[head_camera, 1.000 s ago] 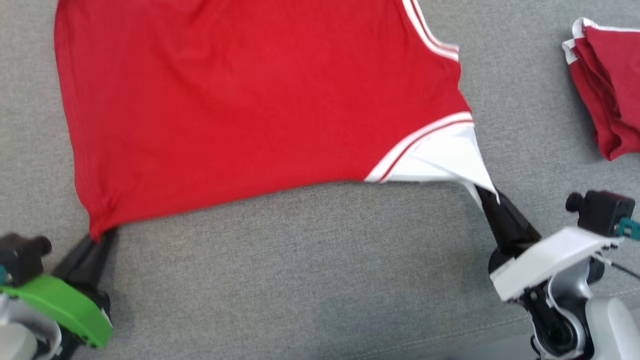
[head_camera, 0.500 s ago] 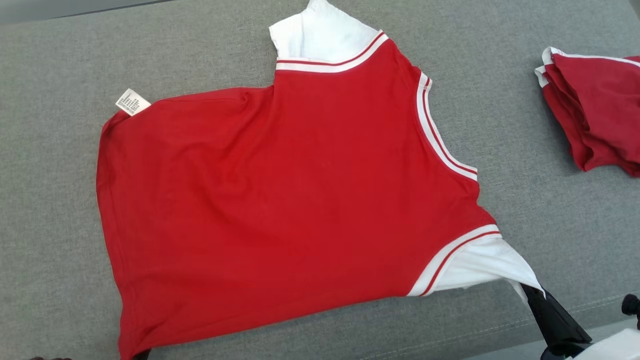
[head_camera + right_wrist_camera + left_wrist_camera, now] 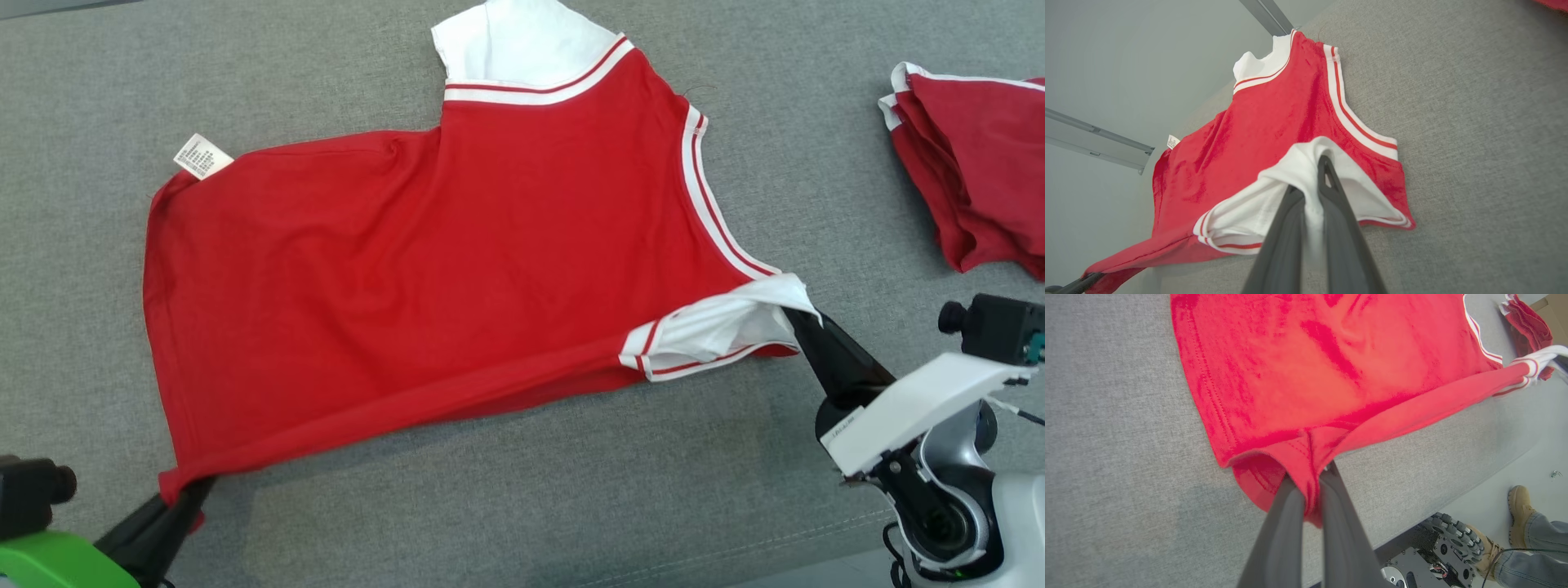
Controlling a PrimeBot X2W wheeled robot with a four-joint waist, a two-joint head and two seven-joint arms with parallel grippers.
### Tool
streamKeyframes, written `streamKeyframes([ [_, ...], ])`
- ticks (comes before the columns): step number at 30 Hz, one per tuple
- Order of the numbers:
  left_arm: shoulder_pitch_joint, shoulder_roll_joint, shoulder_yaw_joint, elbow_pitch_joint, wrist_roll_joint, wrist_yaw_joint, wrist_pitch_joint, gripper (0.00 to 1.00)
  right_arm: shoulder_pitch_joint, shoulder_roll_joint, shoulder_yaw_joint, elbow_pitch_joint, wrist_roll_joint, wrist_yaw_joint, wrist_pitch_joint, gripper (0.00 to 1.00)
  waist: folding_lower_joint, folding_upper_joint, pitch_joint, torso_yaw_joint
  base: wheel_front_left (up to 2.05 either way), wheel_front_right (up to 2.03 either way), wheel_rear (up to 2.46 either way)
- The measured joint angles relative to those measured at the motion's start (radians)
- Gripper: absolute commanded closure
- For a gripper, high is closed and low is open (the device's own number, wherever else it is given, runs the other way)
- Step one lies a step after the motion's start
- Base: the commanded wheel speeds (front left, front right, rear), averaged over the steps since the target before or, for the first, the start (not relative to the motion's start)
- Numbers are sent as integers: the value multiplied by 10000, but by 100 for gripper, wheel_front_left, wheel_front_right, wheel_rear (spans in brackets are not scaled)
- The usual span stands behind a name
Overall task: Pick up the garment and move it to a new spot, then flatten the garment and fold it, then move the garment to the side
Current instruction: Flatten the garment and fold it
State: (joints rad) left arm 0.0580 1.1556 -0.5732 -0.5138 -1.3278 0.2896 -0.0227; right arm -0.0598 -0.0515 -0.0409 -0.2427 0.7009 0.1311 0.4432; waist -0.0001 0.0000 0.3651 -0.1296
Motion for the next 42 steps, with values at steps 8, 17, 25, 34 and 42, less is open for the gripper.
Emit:
streamKeyframes([
  [8,-1882,-188,-270,1068,362,-623,1726,100,-1540,12,-174,915,-322,0,201,100,0,0,207,194,0,0,0],
  [17,-4316,-1139,-1137,2629,1565,-1555,3735,100,-2241,19,-474,1266,-792,0,623,100,0,0,416,362,0,0,0],
  [25,-5418,-1783,-1620,3879,2027,-2111,4579,100,-2431,23,-345,1501,-1099,0,938,100,1,0,493,243,0,0,0],
  [34,-5601,-2245,-1843,4899,2075,-2186,4729,0,-2571,21,123,1795,-1478,-2,836,0,1,0,435,163,0,0,0],
  [42,-5545,-2462,-1492,5154,2036,-1979,3889,0,-2781,21,21,1965,-1745,-4,69,0,1,0,269,220,0,0,0],
])
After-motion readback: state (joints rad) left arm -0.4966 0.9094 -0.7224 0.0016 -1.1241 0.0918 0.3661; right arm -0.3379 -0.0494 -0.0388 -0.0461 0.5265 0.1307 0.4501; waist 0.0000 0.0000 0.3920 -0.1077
